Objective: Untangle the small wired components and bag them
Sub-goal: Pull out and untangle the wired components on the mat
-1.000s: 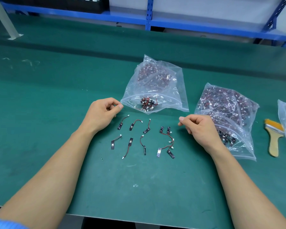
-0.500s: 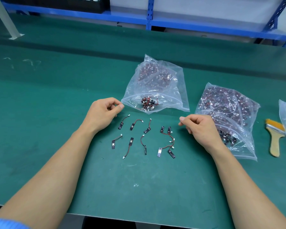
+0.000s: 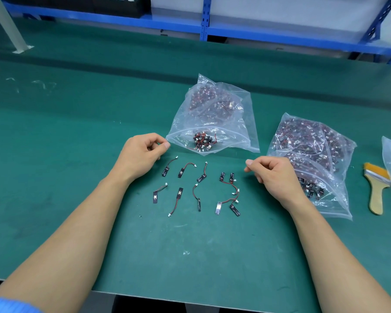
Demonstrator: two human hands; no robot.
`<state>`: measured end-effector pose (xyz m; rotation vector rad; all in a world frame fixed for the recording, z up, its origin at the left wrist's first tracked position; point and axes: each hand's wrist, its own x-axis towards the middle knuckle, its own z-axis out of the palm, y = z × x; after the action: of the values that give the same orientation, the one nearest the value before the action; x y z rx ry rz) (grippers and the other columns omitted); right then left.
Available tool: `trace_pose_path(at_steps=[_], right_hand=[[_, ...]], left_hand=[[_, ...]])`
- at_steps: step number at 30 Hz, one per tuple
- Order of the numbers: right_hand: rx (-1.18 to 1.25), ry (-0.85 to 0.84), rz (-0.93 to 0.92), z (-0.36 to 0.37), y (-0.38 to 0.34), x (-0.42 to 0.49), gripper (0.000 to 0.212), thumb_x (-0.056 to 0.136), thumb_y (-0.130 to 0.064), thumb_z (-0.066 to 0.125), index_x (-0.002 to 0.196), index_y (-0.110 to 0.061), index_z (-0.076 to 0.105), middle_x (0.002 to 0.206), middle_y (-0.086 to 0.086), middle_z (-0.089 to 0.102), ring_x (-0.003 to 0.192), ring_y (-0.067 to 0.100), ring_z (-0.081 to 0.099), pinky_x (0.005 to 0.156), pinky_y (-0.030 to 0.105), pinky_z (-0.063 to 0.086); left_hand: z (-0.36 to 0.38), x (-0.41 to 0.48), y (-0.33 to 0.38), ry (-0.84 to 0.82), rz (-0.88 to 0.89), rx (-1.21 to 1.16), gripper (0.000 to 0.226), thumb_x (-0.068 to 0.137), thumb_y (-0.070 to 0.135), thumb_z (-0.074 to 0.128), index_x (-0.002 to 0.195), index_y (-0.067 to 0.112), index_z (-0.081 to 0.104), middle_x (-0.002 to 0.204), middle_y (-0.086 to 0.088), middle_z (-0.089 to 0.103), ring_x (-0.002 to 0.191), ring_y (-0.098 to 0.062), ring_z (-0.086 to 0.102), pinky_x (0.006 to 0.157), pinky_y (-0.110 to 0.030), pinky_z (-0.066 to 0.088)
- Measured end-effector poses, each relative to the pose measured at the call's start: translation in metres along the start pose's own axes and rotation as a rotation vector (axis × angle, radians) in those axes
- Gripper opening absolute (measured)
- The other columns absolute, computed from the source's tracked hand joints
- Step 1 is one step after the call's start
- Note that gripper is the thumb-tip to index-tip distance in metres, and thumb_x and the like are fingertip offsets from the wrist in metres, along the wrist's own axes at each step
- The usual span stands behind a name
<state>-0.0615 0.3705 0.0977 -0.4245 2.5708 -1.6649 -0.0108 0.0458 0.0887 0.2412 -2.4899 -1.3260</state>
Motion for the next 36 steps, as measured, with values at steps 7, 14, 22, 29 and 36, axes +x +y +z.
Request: trace_pose_path(at_steps=[7, 14, 22, 29, 36], right_hand=[[0.0, 0.002, 0.0, 0.0, -0.0005, -0.0001, 0.03, 0.095, -0.025, 0.068, 0.066, -0.017, 0.074, 0.047, -0.003, 0.042, 0.044, 0.009, 0.033, 0.047, 0.014, 0.031], [-0.005, 0.002, 0.005, -0.0004, -0.0017, -0.0013, 0.03, 0.095, -0.025, 0.068, 0.067, -0.016, 0.074, 0.047, -0.002, 0.042, 0.044, 0.009, 0.033, 0.047, 0.015, 0.032], [-0.004, 0.003, 0.003, 0.0005, -0.0033, -0.0016, 0.03, 0.095, -0.023, 0.068, 0.066, -0.015, 0.073, 0.046, -0.004, 0.042, 0.042, 0.007, 0.032, 0.047, 0.013, 0.032], [-0.008, 0.008, -0.002, 0.0002, -0.0034, -0.0017, 0.031, 0.095, -0.023, 0.068, 0.064, -0.018, 0.073, 0.046, -0.005, 0.043, 0.043, 0.008, 0.034, 0.048, 0.012, 0.033], [-0.015, 0.004, -0.002, 0.0003, -0.0041, -0.0021, 0.03, 0.095, -0.022, 0.068, 0.066, -0.015, 0.073, 0.046, -0.004, 0.043, 0.043, 0.008, 0.033, 0.047, 0.012, 0.032]], left_hand=[[-0.0009, -0.0001, 0.0004, -0.005, 0.005, 0.005, 0.011, 0.094, 0.026, 0.066, 0.085, 0.025, 0.073, 0.053, 0.012, 0.055, 0.051, -0.003, 0.049, 0.051, -0.01, 0.034], [-0.001, 0.0005, 0.0, -0.012, 0.004, 0.007, 0.011, 0.094, 0.025, 0.066, 0.085, 0.026, 0.073, 0.054, 0.013, 0.056, 0.051, -0.002, 0.049, 0.051, -0.011, 0.035], [-0.0011, -0.0002, -0.0003, -0.012, 0.01, 0.005, 0.012, 0.094, 0.023, 0.066, 0.085, 0.028, 0.072, 0.053, 0.014, 0.056, 0.051, -0.002, 0.049, 0.051, -0.01, 0.035], [-0.0013, 0.0002, 0.0009, -0.016, 0.008, 0.017, 0.013, 0.093, 0.023, 0.065, 0.084, 0.029, 0.072, 0.053, 0.014, 0.056, 0.052, -0.002, 0.05, 0.051, -0.01, 0.036], [-0.0015, -0.0002, 0.0014, -0.014, 0.015, 0.032, 0.013, 0.093, 0.022, 0.065, 0.084, 0.028, 0.072, 0.053, 0.014, 0.057, 0.051, -0.001, 0.05, 0.051, -0.009, 0.034]])
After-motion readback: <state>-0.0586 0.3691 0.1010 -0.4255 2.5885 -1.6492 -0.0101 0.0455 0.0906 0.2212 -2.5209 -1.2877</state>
